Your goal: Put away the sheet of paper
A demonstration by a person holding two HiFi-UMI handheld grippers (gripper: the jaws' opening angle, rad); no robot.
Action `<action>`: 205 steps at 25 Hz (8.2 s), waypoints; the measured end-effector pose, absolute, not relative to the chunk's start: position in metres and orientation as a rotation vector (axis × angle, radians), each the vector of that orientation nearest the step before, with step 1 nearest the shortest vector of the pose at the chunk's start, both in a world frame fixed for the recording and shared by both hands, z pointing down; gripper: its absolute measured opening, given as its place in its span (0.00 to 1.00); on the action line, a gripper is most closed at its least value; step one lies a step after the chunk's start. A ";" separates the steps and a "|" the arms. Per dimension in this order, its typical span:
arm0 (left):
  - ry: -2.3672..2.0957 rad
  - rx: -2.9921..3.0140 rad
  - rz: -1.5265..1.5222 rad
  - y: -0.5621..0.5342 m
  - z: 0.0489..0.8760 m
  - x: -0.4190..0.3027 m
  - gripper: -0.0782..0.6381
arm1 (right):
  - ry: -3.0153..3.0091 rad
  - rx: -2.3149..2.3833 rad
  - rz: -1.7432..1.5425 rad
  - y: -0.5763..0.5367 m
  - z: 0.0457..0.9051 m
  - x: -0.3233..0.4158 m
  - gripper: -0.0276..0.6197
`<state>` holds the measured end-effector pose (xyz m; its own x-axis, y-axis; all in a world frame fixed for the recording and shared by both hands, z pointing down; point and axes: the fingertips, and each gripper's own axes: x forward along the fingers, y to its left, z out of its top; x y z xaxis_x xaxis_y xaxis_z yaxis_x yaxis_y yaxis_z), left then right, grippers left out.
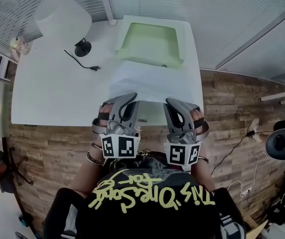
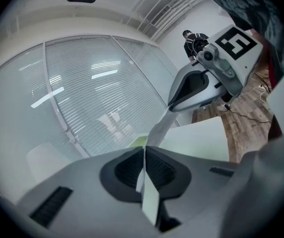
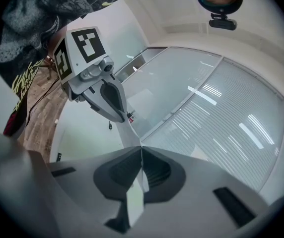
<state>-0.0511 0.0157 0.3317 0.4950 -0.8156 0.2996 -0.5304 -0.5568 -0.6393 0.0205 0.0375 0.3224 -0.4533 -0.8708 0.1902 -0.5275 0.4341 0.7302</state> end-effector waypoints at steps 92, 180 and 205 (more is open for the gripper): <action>0.857 -2.506 -0.984 -0.061 0.402 -0.054 0.12 | -2.056 1.087 -0.492 -0.044 0.400 0.026 0.06; 0.925 -2.436 -1.197 -0.141 0.431 -0.047 0.12 | -2.108 0.933 -0.525 -0.117 0.420 0.038 0.05; 0.939 -2.407 -1.217 -0.161 0.435 -0.044 0.12 | -2.087 0.939 -0.516 -0.135 0.424 0.041 0.06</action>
<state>-0.0440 -0.1614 0.4345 0.4325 -0.6630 0.6111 -0.4231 -0.7477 -0.5117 0.0406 -0.1353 0.4239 -0.4276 -0.7624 0.4857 -0.4486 0.6454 0.6182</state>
